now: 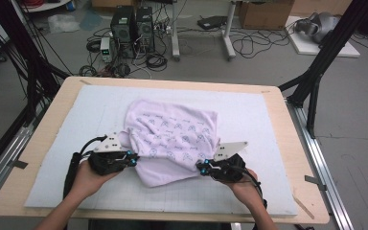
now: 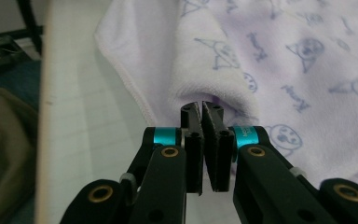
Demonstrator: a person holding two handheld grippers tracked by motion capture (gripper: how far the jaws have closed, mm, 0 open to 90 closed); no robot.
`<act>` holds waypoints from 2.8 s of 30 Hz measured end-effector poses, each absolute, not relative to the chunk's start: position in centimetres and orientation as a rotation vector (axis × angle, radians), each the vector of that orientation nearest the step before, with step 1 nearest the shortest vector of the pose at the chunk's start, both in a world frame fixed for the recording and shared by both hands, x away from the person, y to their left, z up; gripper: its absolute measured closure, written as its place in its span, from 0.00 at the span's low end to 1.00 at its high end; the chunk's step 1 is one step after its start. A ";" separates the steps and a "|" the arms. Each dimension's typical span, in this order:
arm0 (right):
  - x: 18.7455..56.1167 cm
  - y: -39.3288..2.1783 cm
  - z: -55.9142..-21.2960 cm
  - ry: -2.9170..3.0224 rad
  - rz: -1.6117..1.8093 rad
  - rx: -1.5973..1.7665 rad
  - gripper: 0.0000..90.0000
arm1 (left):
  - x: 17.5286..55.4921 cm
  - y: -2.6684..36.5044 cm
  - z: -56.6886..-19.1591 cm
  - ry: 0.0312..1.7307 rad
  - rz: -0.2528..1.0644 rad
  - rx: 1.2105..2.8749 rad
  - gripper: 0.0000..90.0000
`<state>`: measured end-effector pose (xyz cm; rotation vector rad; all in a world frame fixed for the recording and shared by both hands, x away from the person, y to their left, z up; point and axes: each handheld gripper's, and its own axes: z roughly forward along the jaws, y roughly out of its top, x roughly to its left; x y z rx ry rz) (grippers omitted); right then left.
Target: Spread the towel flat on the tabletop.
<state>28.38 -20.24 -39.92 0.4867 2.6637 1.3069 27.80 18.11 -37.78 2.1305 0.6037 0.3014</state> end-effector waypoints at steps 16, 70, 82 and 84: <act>26.9 -18.6 -39.8 2.720 1.277 0.411 0.65 | 26.7 21.5 -39.2 0.648 0.291 2.168 0.61; 27.7 -17.7 -43.9 2.867 1.151 0.392 0.97 | 24.4 20.9 -43.9 0.556 0.220 2.263 0.97; 21.9 -19.6 -40.5 2.803 1.293 0.254 0.82 | 19.0 22.1 -41.1 0.450 0.273 2.198 0.76; 22.7 -19.6 -40.3 2.775 1.244 0.292 0.76 | 20.2 21.9 -41.3 0.473 0.300 2.174 0.69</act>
